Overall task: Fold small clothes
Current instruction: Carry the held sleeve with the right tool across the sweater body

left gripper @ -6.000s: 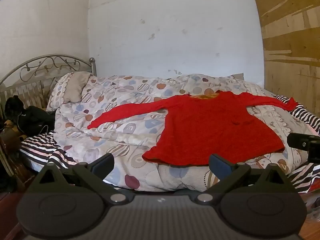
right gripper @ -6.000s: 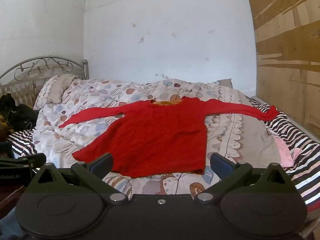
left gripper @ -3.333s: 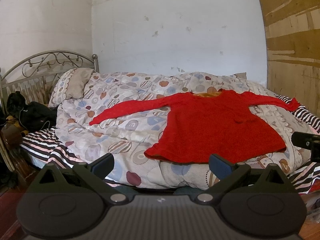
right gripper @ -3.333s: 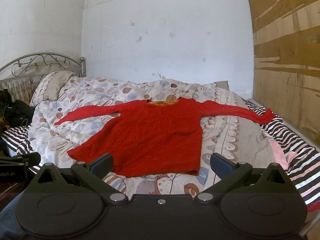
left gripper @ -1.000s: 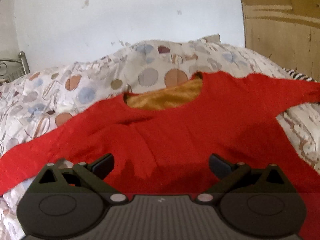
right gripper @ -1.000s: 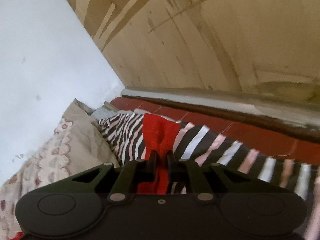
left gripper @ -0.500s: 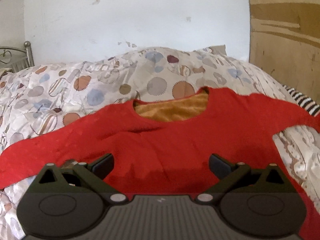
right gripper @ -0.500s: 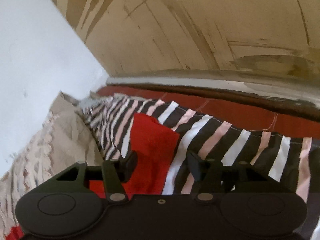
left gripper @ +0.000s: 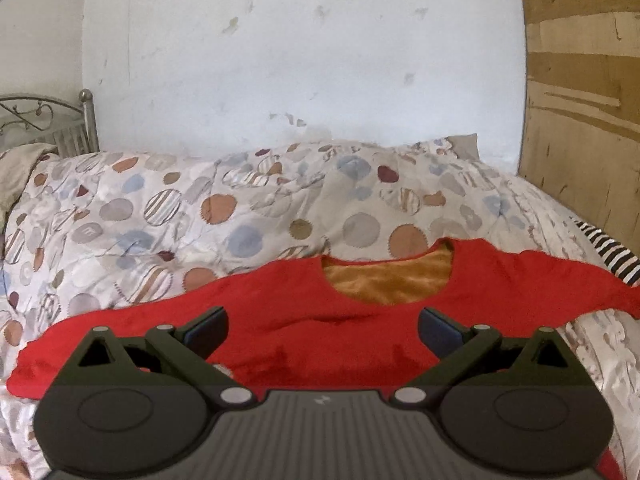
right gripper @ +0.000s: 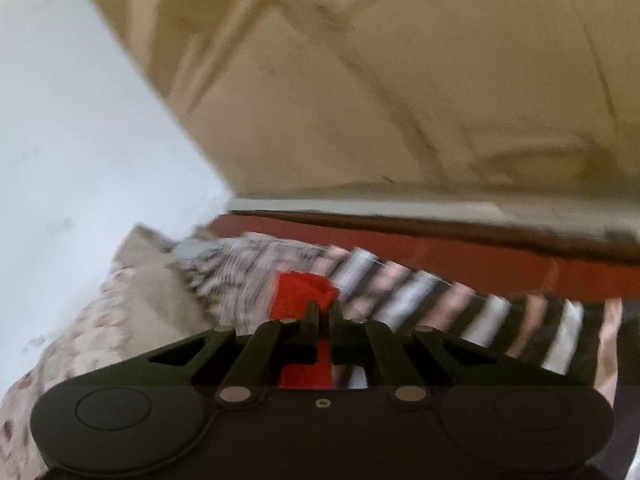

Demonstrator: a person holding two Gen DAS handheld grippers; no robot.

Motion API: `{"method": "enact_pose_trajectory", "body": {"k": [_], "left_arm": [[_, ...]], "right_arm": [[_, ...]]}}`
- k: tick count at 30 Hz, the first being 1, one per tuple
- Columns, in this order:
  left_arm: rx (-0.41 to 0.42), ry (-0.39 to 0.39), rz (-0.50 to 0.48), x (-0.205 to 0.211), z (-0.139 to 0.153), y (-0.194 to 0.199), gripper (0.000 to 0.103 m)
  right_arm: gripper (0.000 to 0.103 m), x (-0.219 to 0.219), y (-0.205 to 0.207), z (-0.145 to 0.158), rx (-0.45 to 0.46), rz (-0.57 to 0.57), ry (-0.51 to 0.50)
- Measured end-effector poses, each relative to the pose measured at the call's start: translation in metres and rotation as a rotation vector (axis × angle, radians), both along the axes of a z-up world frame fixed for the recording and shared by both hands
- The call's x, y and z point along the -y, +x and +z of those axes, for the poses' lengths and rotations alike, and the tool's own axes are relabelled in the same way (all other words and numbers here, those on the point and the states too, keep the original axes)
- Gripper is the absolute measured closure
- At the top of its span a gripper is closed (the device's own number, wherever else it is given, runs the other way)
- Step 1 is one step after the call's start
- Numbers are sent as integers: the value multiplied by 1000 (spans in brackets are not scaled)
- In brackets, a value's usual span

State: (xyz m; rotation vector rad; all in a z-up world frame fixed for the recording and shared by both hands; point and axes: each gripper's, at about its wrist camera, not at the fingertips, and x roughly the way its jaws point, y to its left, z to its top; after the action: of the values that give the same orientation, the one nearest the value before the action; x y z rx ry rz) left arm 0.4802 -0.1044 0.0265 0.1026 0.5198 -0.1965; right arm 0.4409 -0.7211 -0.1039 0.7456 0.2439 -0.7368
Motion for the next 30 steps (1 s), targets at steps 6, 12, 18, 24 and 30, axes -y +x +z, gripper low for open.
{"method": "enact_pose_trajectory", "body": {"k": [6,12,18,24,30], "left_arm": [[-1,-35,61,-32,9,-6,0],[31,-114,117,-74,31,-17,0],[31,-92,166,-109,37,-18,0],[41,-73,203,-127,24,-20,0],[5,-80,198,-123,-3,-7,0]], "right_arm": [[100,-61,30,98,5,325,-193],[100,-171,62,163,71,611,-266],[100,-309,89,163,133,910,-263],[100,-448,91,110,84,1189,-257],[97,-527,55,39,-120,1339,-413]]}}
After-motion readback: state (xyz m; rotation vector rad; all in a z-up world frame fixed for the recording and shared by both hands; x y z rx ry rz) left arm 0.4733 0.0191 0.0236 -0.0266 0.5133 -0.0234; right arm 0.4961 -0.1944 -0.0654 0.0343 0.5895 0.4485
